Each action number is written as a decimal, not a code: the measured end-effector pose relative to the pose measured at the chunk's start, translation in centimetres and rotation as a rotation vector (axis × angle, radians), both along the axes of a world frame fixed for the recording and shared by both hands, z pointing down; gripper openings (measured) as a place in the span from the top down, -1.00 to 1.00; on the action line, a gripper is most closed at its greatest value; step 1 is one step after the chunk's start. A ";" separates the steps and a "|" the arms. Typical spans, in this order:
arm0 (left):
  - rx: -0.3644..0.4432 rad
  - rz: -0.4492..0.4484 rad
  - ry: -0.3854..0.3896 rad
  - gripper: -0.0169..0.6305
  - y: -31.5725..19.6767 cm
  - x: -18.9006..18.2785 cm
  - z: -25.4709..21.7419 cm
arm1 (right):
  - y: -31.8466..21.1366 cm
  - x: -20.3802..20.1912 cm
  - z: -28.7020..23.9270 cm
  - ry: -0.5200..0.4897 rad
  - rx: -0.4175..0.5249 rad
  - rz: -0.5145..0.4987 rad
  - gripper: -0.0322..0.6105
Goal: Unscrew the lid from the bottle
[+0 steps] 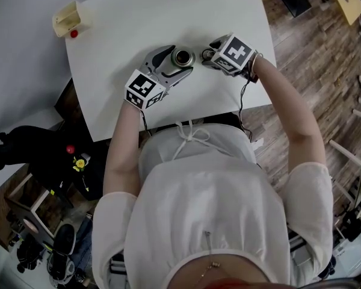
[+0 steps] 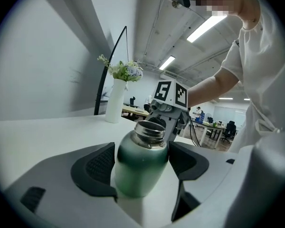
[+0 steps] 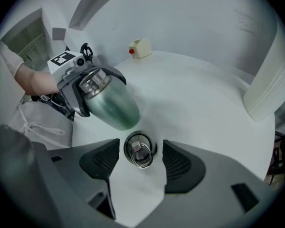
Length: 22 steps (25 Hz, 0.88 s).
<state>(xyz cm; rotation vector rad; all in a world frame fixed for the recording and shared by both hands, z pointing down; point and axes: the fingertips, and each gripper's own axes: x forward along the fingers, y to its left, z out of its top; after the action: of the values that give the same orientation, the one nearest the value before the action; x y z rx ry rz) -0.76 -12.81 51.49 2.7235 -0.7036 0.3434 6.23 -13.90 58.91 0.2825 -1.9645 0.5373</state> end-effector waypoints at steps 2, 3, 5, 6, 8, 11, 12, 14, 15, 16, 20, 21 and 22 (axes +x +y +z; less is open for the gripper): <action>0.028 -0.031 -0.002 -0.16 0.2 -0.1 -1.0 | 0.0 0.2 -1.4 -0.026 0.020 0.016 -0.02; 0.042 -0.045 0.005 -0.16 0.2 -0.1 -1.7 | 0.0 0.2 -2.1 -0.041 0.029 0.022 -0.02; 0.079 -0.066 0.020 -0.16 0.1 -0.4 -3.5 | 0.1 0.1 -3.6 -0.076 0.051 0.026 -0.02; 0.105 -0.075 0.029 -0.16 0.1 -0.6 -4.6 | 0.0 0.1 -4.3 -0.091 0.070 0.031 -0.01; 0.162 -0.091 0.048 -0.16 0.4 -1.2 -6.9 | -0.3 0.1 -6.1 -0.115 0.130 0.052 0.02; 0.228 -0.127 0.047 -0.16 0.9 -2.1 -9.7 | -0.5 0.4 -9.3 -0.163 0.239 0.085 0.09; 0.243 -0.150 0.046 -0.16 0.9 -2.6 -10.6 | -0.4 0.4 -10.4 -0.184 0.271 0.095 0.10; 0.265 -0.216 0.050 -0.14 0.7 -3.9 -12.5 | -0.4 0.2 -12.6 -0.230 0.338 0.124 0.15; 0.276 -0.256 0.050 -0.05 0.6 -4.6 -13.4 | -0.6 0.0 -13.7 -0.255 0.377 0.141 0.18; 0.288 -0.294 0.049 0.09 0.6 -5.3 -14.4 | -0.7 -0.1 -14.9 -0.280 0.416 0.161 0.23; 0.337 -0.367 0.033 0.48 1.0 -6.8 -17.6 | -0.6 0.0 -19.6 -0.424 0.533 0.225 0.48; 0.346 -0.383 0.027 0.57 1.1 -7.2 -18.3 | -0.6 0.0 -20.8 -0.461 0.556 0.243 0.56; 0.349 -0.405 0.025 0.64 1.2 -7.8 -18.9 | -0.5 0.0 -21.9 -0.491 0.580 0.262 0.66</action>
<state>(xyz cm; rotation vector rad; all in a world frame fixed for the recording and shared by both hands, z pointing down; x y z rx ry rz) -8.54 -11.62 32.62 2.7916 -1.3888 0.0962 6.24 -14.44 37.05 0.8441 -2.5592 0.1906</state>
